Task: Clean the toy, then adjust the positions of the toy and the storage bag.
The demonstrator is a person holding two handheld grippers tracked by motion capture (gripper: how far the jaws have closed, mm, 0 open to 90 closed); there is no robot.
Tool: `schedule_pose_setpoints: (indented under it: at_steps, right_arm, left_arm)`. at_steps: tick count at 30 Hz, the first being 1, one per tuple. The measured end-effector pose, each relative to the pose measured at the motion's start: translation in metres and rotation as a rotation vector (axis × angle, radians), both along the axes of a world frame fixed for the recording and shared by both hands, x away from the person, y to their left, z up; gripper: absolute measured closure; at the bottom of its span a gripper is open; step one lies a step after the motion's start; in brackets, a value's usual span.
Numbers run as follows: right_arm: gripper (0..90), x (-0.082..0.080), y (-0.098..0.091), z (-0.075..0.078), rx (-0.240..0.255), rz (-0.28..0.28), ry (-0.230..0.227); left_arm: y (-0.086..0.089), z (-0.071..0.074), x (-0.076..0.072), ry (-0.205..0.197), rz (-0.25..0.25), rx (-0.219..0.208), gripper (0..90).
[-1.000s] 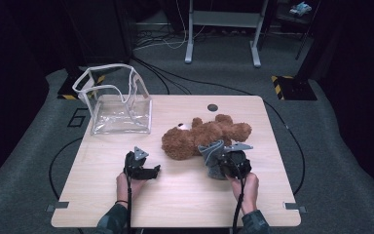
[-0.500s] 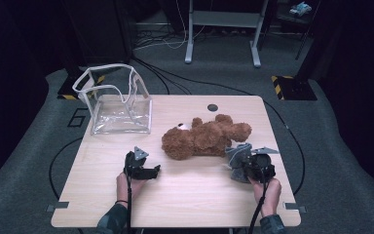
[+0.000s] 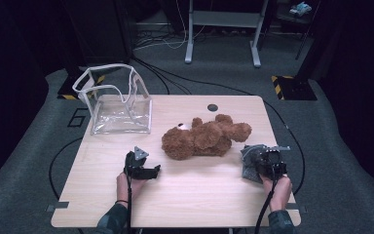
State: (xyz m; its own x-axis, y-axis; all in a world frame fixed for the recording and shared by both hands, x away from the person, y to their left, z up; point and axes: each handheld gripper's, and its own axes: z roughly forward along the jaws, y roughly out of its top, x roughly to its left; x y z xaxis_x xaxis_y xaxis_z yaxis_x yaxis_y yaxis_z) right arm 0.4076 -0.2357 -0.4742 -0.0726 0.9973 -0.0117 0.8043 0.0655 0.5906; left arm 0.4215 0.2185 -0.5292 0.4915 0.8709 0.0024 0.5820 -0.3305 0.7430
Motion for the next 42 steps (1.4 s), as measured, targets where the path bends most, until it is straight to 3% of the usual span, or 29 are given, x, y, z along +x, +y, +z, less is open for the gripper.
schedule_pose_setpoints:
  at_steps: [4,6,9,10,14,21,25,32,42]
  right_arm:
    - [58.4,0.007,-0.003,-0.005,-0.010,-0.024,0.027]
    - [49.2,0.015,-0.006,-0.008,-0.007,-0.051,0.054]
    - [38.0,0.015,-0.007,-0.006,0.010,-0.060,0.040]
    - [30.7,0.015,-0.008,-0.004,0.012,-0.049,0.027]
    - [16.3,0.011,-0.003,0.005,0.020,-0.022,-0.004]
    - [9.9,0.008,0.007,0.021,0.077,0.091,-0.067]
    - [8.4,0.010,0.015,0.026,0.100,0.146,-0.080]
    - [7.9,0.018,0.026,0.028,0.129,0.191,-0.083]
    - [7.1,0.025,0.035,0.031,0.125,0.231,-0.090]
  left_arm:
    - [0.000,0.000,0.000,0.000,-0.001,0.000,15.4]
    - [0.000,0.000,0.000,0.000,-0.002,0.000,15.4]
    - [0.000,0.000,0.000,0.000,-0.005,0.004,15.3]
    - [0.000,0.000,0.000,0.000,-0.004,0.003,15.3]
    - [0.000,0.000,0.000,0.000,-0.004,0.003,15.3]
    - [0.000,0.000,0.000,0.009,-0.024,0.003,13.2]
    - [0.000,0.001,0.001,0.013,-0.034,0.007,11.3]
    - [-0.002,0.017,0.000,0.003,-0.060,-0.022,10.4]
    - [-0.014,0.041,0.005,-0.022,-0.089,-0.056,10.1]
